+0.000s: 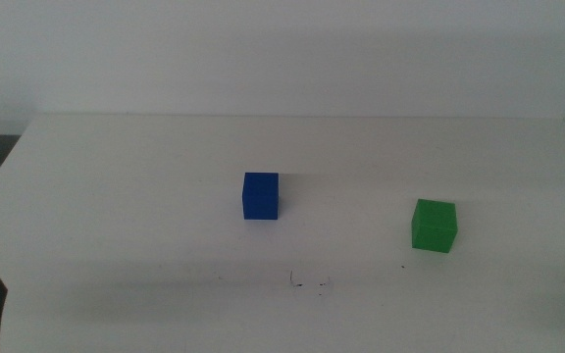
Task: Stack red cubes first, then green, then blue cubes in a specific spot.
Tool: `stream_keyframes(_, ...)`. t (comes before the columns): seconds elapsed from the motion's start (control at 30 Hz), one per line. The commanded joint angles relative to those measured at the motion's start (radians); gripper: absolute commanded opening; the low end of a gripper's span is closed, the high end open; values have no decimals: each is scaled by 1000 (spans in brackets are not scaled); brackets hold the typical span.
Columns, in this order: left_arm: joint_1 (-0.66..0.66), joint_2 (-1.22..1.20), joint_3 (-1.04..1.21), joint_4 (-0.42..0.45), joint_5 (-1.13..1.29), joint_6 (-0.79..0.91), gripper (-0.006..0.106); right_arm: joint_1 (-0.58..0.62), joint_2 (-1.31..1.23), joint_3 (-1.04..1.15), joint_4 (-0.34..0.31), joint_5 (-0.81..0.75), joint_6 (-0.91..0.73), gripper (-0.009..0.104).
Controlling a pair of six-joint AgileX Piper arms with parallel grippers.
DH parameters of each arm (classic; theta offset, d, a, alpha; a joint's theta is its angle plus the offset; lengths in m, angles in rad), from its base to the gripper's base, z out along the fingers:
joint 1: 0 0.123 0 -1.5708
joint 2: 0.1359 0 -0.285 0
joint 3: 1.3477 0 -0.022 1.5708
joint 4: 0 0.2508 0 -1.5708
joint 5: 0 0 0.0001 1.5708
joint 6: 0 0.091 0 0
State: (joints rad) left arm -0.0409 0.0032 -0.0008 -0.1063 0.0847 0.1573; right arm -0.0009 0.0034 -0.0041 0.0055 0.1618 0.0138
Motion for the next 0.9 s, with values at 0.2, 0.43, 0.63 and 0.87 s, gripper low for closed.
stream_keyframes(0.2,1,-3,1,1,-12,3,94,-9,-3,-8,5,-54,33,93)
stream_keyframes(0.43,1,-3,1,1,-12,3,94,-9,243,-303,5,118,47,93)
stream_keyframes(0.63,1,-3,1,1,-12,3,94,-9,512,-658,25,520,45,93)
stream_keyframes(0.87,1,-3,1,1,-12,3,94,-9,680,-842,25,941,12,93)
